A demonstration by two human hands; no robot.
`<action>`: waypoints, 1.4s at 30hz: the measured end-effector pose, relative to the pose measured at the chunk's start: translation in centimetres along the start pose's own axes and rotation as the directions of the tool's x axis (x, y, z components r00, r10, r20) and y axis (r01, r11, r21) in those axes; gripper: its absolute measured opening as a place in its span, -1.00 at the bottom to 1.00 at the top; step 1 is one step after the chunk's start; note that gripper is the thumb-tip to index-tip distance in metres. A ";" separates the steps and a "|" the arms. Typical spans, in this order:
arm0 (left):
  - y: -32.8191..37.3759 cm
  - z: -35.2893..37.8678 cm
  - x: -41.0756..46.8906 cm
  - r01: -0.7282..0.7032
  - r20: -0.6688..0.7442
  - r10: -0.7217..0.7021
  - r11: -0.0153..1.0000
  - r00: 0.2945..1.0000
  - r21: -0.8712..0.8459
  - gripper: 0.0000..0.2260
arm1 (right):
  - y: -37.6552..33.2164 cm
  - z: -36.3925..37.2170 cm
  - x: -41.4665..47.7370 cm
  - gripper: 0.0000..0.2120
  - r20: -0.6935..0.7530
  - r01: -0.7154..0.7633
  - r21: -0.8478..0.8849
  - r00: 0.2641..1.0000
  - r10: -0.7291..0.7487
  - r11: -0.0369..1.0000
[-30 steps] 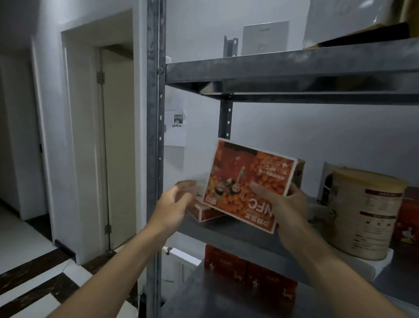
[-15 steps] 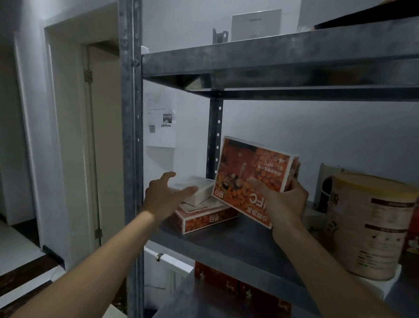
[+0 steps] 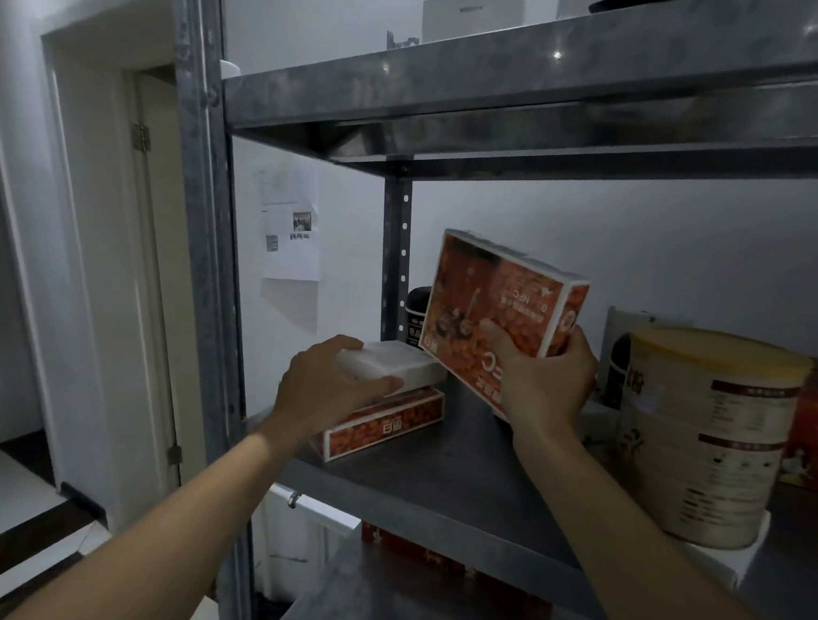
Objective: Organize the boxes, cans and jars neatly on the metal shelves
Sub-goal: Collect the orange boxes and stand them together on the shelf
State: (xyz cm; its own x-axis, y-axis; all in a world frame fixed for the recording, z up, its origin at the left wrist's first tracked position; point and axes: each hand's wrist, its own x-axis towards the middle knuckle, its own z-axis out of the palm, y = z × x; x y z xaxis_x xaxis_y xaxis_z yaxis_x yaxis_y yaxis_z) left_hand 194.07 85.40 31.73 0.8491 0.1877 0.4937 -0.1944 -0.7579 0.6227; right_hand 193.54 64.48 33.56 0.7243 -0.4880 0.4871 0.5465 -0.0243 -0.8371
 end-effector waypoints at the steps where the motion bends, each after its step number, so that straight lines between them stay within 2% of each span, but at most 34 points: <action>1: 0.3 0.2 -0.3 -0.006 -0.006 0.006 1.000 1.000 -0.002 -0.25 | -0.2 0.0 0.1 -0.53 -0.010 0.002 0.014 1.000 -0.002 1.000; 4: 1.2 0.8 -1.4 -0.056 -0.027 0.057 0.998 0.998 0.035 -0.25 | -1.0 0.0 0.6 -0.62 -0.032 0.022 0.048 0.999 -0.021 0.999; 11: 1.7 2.9 -4.8 -0.226 -0.075 0.234 0.969 0.969 0.104 -0.19 | -1.9 -0.8 0.9 -0.62 -0.016 0.035 0.089 0.999 -0.033 0.995; 22: 2.5 3.7 -7.7 -0.231 -0.079 0.251 0.952 0.965 0.203 -0.12 | -2.7 -1.5 -0.8 -0.53 0.064 0.034 0.016 0.997 -0.035 0.999; 25: 2.3 3.5 -8.5 -0.268 -0.042 0.291 0.922 0.956 0.281 -0.10 | -2.8 -1.7 -1.3 -0.55 0.075 0.026 0.012 0.997 -0.026 1.000; 29: 2.0 2.5 -8.9 -0.305 0.078 0.296 0.896 0.952 0.322 -0.16 | -3.0 -2.0 -1.9 -0.54 0.076 0.022 -0.003 0.997 -0.022 1.000; 32: 1.9 1.4 -8.5 -0.304 0.021 0.307 0.924 0.951 0.232 -0.17 | -3.2 -2.0 -2.1 -0.52 0.082 0.023 -0.009 0.996 -0.023 1.000; 35: 0.6 0.0 -7.0 -0.180 -0.056 0.187 0.976 0.981 0.120 -0.32 | -3.1 -2.0 -2.4 -0.48 0.090 0.027 -0.033 0.996 -0.024 0.999; 38: -0.9 -1.1 -5.3 -0.084 -0.057 0.088 0.994 0.994 0.073 -0.38 | -2.9 -1.8 -2.6 -0.47 0.098 0.025 -0.043 0.995 -0.020 0.999; 40: -1.5 -2.1 -4.8 0.011 -0.031 -0.014 0.995 0.999 -0.096 -0.52 | -2.8 -1.8 -2.7 -0.48 0.104 0.021 -0.040 0.994 -0.017 0.999; 42: -2.6 -2.8 -4.5 0.035 0.094 -0.013 0.970 0.995 -0.239 -0.57 | -2.6 -1.8 -2.7 -0.49 0.111 0.022 -0.043 0.994 -0.017 0.999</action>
State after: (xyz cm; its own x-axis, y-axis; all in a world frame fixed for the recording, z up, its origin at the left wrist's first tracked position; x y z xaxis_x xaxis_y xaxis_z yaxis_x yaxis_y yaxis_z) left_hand 189.41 88.25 29.61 0.8941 0.1378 0.4261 -0.2762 -0.5793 0.7668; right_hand 189.37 64.34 34.00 0.7569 -0.3878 0.5260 0.5439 -0.0724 -0.8360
